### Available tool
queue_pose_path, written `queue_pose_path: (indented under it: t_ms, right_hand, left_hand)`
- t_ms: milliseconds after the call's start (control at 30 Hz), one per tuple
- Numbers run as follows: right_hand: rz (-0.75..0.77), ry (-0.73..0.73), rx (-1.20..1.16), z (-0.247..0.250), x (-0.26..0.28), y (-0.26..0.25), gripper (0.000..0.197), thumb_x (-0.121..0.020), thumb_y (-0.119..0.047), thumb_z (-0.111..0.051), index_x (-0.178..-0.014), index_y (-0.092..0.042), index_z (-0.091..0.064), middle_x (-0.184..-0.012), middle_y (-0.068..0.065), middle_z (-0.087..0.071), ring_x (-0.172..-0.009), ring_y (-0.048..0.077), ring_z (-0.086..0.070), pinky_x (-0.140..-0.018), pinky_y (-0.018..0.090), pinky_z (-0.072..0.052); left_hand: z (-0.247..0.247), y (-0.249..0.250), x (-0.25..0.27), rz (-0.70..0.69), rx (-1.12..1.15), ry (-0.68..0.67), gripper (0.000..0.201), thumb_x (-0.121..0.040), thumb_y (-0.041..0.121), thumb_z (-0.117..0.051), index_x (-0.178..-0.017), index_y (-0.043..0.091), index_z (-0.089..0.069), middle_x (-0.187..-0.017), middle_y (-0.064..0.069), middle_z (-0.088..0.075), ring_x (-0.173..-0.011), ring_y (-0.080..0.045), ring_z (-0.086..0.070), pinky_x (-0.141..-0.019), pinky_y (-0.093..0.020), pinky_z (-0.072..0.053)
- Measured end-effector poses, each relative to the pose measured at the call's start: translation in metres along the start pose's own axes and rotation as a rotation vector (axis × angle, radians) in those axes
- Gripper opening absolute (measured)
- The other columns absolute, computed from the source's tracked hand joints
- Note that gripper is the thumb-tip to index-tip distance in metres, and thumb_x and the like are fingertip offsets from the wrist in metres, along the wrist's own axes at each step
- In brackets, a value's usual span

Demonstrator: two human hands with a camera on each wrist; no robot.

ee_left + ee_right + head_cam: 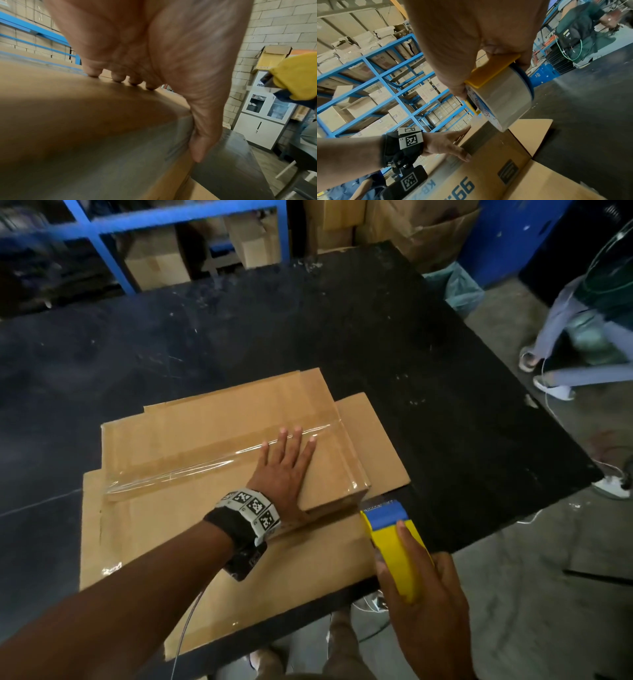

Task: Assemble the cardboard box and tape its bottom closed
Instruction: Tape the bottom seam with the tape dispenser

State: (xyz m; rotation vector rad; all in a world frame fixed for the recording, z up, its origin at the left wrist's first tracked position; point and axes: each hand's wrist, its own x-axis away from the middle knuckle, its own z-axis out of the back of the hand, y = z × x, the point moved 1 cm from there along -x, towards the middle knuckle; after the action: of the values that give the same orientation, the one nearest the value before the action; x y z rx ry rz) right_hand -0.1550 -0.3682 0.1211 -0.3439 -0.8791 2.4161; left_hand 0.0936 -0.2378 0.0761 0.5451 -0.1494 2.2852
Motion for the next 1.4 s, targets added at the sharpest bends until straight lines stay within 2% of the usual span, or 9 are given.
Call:
queue_pose_path:
  t_ms: [67,200,367,533,767,933,1100,1267,1400]
  right_hand:
    - [-0.023,0.010,0.029,-0.007,0.004,0.008,0.060,-0.090,-0.072,-0.035,-0.137,-0.035,-0.042,-0.091,-0.002,-0.042,-0.064,0.002,-0.038,-0.058,0.009,-0.025]
    - [-0.129,-0.044,0.051,-0.020,0.007,0.025,0.061,-0.090,-0.056,-0.059,-0.144,-0.054,-0.030,-0.102,-0.007,-0.039,-0.081,0.011,-0.050,-0.062,0.022,-0.037]
    - [-0.164,-0.109,0.060,-0.038,0.000,0.036,0.061,-0.091,-0.053,-0.060,-0.147,-0.046,-0.037,-0.105,-0.005,-0.041,-0.085,0.014,-0.052,-0.069,0.028,-0.042]
    - [-0.162,-0.147,0.071,-0.044,-0.014,0.041,0.063,-0.091,-0.053,-0.060,-0.148,-0.043,-0.037,-0.105,-0.003,-0.043,-0.082,0.013,-0.054,-0.070,0.032,-0.051]
    - [-0.189,-0.225,0.112,-0.077,-0.032,0.080,0.058,-0.085,-0.070,-0.044,-0.132,-0.037,-0.054,-0.102,0.000,-0.061,-0.093,0.019,-0.062,-0.080,0.033,-0.050]
    - [-0.200,-0.269,0.147,-0.084,-0.014,0.110,0.056,-0.087,-0.069,-0.035,-0.121,-0.031,-0.058,-0.105,-0.004,-0.068,-0.095,0.020,-0.065,-0.086,0.034,-0.050]
    - [-0.158,-0.241,0.052,-0.072,-0.014,0.107,0.066,-0.089,-0.076,-0.034,-0.132,-0.030,-0.056,-0.114,-0.005,-0.066,-0.101,0.014,-0.062,-0.091,0.033,-0.050]
    - [-0.122,-0.123,-0.148,-0.051,-0.018,0.087,0.083,-0.082,-0.085,-0.039,-0.117,-0.014,-0.066,-0.105,0.003,-0.067,-0.093,0.015,-0.065,-0.084,0.044,-0.055]
    - [-0.047,-0.040,-0.290,-0.030,-0.028,0.038,0.057,-0.083,-0.077,-0.050,-0.110,-0.030,-0.068,-0.099,-0.007,-0.064,-0.091,0.010,-0.066,-0.079,0.024,-0.052]
  left_hand:
    - [0.000,0.000,0.000,-0.003,-0.001,0.001,0.149,-0.063,0.077,-0.072,-0.155,0.019,0.030,-0.165,-0.014,0.033,-0.152,-0.039,0.026,-0.125,-0.060,0.003]
    - [-0.001,0.000,-0.001,-0.013,-0.003,0.024,0.150,-0.062,0.078,-0.072,-0.155,0.020,0.030,-0.165,-0.014,0.032,-0.153,-0.039,0.025,-0.125,-0.059,0.004]
    - [-0.002,0.000,0.000,-0.014,0.017,0.031,0.150,-0.061,0.078,-0.071,-0.155,0.019,0.030,-0.165,-0.015,0.032,-0.152,-0.040,0.026,-0.124,-0.060,0.006]
    - [-0.004,0.010,-0.002,-0.004,0.125,0.102,0.141,-0.054,0.095,-0.026,-0.159,0.013,0.019,-0.165,-0.016,0.030,-0.153,-0.037,0.026,-0.124,-0.061,0.006]
    - [-0.013,0.047,-0.001,-0.222,0.196,0.273,0.105,-0.082,0.075,-0.036,-0.163,0.023,0.005,-0.170,-0.006,0.018,-0.156,-0.027,0.018,-0.125,-0.058,0.006]
    - [-0.019,0.062,-0.013,-0.157,0.105,0.284,0.089,-0.092,0.069,-0.024,-0.163,0.023,0.002,-0.171,-0.005,0.013,-0.157,-0.026,0.015,-0.124,-0.060,0.004]
    - [-0.024,0.066,-0.016,-0.109,0.021,0.298,0.083,-0.095,0.065,-0.017,-0.163,0.022,0.003,-0.172,-0.006,0.009,-0.158,-0.026,0.009,-0.124,-0.060,0.000]
    - [-0.016,0.051,-0.001,-0.185,0.249,0.302,0.091,-0.089,0.068,-0.047,-0.163,0.027,-0.012,-0.172,-0.008,0.000,-0.159,-0.027,0.006,-0.125,-0.058,0.001]
    - [-0.011,0.000,0.049,-0.105,0.460,0.465,0.072,-0.090,0.064,-0.053,-0.151,0.026,-0.044,-0.163,-0.007,-0.031,-0.153,-0.027,-0.023,-0.121,-0.064,-0.020]
